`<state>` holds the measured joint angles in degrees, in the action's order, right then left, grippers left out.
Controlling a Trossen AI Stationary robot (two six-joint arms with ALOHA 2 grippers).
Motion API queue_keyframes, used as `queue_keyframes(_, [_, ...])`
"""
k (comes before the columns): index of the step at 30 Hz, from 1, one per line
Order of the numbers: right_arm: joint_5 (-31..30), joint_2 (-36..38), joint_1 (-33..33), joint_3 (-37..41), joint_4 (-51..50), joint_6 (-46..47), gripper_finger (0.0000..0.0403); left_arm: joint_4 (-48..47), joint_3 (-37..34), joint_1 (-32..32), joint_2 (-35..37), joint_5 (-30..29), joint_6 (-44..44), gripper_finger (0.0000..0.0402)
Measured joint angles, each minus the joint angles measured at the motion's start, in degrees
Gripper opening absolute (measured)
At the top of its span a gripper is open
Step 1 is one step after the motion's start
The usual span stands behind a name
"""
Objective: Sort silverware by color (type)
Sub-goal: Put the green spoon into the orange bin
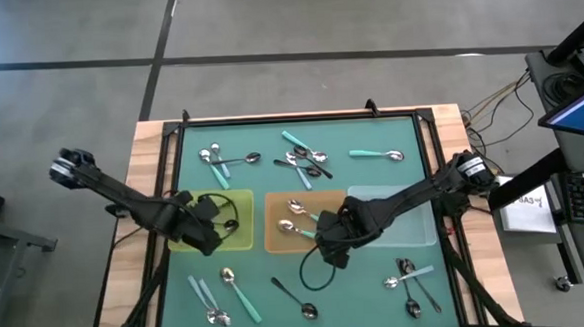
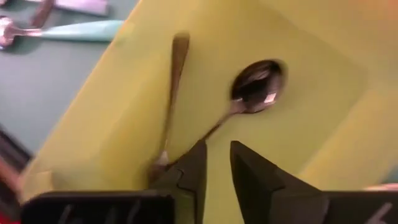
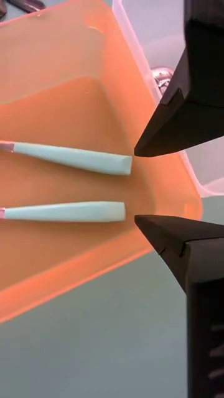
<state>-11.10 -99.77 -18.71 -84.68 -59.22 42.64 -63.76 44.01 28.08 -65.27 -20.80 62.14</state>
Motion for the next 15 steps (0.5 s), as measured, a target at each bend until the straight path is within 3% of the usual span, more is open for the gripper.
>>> queue_keyframes(4, [0.4,0.0,0.0,0.0,0.0,1.3,0.0155,9.0,0.6,0.1,2.7,4.6,-0.8,0.0087])
queue_keyframes(10, [0.6,0.0,-0.1,0.0,-0.1,1.3,0.0155,36.7,0.3,3.7,0.5,19.5,-12.6,0.0108])
queue_keyframes(15, [0.6,0.0,-0.1,0.0,-0.3,-0.4,0.0155,45.4,0.9,9.8,-7.2,21.1,-26.3,0.0109])
